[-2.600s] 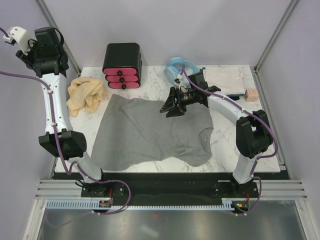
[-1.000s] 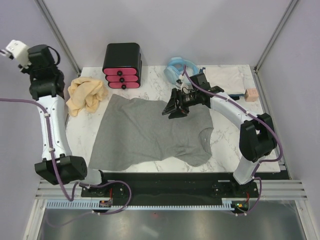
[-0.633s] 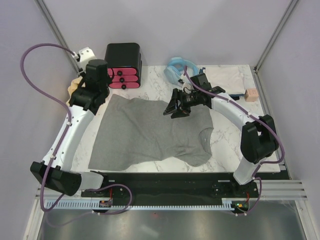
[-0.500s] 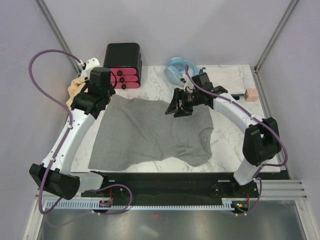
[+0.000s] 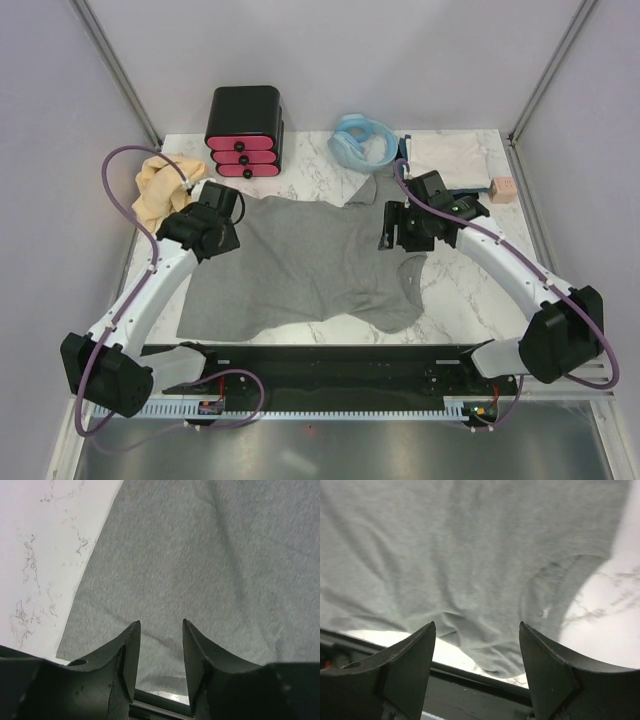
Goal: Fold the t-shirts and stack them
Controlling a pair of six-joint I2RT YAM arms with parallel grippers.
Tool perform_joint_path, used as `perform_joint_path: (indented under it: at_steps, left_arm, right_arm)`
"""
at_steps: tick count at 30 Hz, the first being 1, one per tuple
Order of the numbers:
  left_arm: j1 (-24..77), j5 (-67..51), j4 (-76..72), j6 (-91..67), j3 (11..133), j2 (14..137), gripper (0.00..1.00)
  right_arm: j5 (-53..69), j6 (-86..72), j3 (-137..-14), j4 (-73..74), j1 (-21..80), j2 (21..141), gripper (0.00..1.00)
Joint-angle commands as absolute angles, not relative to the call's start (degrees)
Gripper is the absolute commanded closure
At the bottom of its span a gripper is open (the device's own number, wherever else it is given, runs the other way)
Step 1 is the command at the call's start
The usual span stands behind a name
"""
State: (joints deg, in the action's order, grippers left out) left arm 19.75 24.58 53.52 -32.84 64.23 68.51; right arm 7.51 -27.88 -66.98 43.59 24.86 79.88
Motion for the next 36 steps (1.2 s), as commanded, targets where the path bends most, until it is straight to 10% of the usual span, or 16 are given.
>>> perform_joint_path:
  at_steps: [1,21,24,28,36]
  left_arm:
    - [19.95,22.85,51.6,-35.6,62.76,63.9,0.53]
    - [15.39,16.55,37.61,-26.28,81.29,100.0,0.69]
    - [12.66,15.2,40.07,-26.19,86.91,106.42,0.98]
    - [11.43,15.99,40.61,-25.05,91.66,110.82,0.98]
    - [10.2,15.82,43.94,-23.2,99.75,120.84,0.98]
  right_arm:
    - [-4.3,-24.09,-68.19,45.97,24.7,79.61,0.25]
    - [-8.26,-13.18,-95.61,36.12,24.26,114.07,0.32]
    - [-8.52,-13.27,-98.77,36.21,24.0,116.88,0.45]
    - [-9.93,-13.1,-101.25,36.91,23.82,119.7,0.83]
    - [-14.06,-12.83,-101.78,37.53,23.29,122.78,1.0]
